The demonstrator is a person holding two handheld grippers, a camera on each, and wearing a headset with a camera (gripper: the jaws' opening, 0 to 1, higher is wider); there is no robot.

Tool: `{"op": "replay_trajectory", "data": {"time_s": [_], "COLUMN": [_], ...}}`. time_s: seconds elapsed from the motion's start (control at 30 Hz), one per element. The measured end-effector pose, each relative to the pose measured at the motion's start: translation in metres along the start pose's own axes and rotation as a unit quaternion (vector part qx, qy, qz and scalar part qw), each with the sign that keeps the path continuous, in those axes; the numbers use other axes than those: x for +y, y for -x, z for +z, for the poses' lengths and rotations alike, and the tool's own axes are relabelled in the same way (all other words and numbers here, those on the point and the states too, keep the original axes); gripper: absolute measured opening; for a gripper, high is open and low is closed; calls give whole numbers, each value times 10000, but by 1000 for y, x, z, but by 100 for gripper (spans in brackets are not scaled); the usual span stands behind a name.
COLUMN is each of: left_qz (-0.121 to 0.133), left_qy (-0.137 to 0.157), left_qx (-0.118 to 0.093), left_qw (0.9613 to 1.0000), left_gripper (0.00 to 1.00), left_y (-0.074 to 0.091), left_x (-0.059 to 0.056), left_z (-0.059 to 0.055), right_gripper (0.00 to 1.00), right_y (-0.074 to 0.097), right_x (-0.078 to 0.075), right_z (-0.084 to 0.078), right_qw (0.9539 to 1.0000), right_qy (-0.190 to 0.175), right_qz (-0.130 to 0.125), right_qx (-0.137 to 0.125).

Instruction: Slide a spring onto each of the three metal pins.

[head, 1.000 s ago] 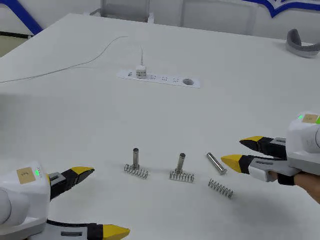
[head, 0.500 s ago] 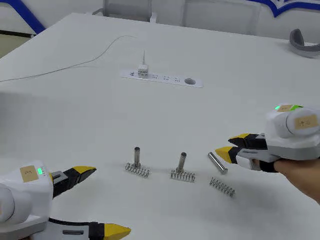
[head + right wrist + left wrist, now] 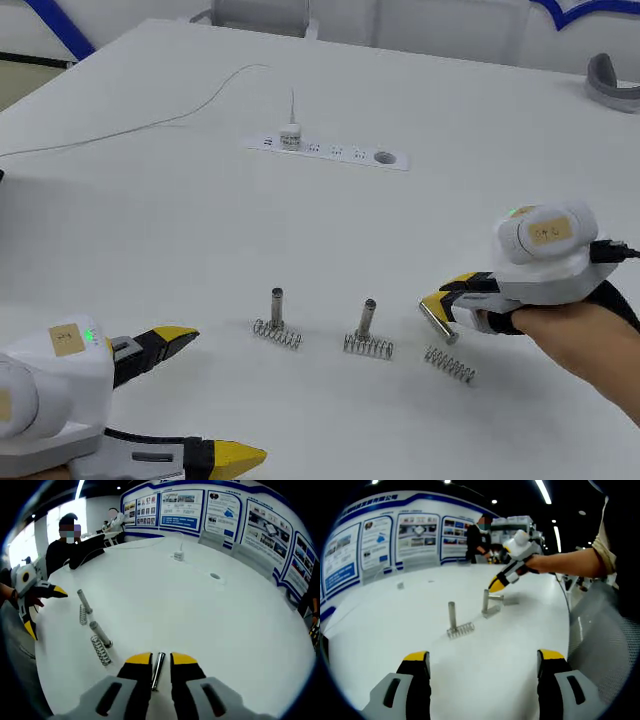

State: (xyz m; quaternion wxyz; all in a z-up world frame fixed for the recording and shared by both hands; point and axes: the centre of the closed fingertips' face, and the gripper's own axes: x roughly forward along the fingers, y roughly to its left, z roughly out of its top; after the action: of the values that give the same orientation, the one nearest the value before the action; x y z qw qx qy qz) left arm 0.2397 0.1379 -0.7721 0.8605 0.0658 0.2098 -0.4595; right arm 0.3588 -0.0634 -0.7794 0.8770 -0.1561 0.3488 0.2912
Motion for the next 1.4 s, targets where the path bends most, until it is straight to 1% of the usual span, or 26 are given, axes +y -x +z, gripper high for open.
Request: {"op": "replay_trajectory", "data": {"time_s": [0.13,0.4,0.5,0.83,0.93,1.03,1.23,1.4], "left_qz": [-16,-25,-27,-14,-6,6,22,15], "left_qy": [-4,11,14,28,37,42,31,14], "left_qx": [14,18,22,16,9,6,-1,-11], "left_qw": [10000,10000,10000,10000,10000,10000,10000,10000], "left_gripper": [90,89,89,89,89,89,89,88], "left_y": [0,-1,0,0,0,1,2,1], "left_x": [-1,-1,-1,1,1,2,3,3], "left_z": [-1,-2,-3,-4,-3,-3,-2,0], "right_gripper": [15,12,11,10,10,10,9,9], "right_y": [-6,-15,-16,-19,-20,-19,-20,-19], "right_x": [2,-1,-1,-1,0,-1,-1,0], "right_z": [-4,-10,-10,-13,-14,-12,-14,-15], "right_qw": [9999,9993,9991,9981,9979,9977,9968,9966], "right_qy": [-46,-186,-258,-401,-375,-402,-317,-315], "right_qz": [9,-28,-11,33,26,41,63,24], "right_qx": [121,312,332,468,522,540,726,761]}}
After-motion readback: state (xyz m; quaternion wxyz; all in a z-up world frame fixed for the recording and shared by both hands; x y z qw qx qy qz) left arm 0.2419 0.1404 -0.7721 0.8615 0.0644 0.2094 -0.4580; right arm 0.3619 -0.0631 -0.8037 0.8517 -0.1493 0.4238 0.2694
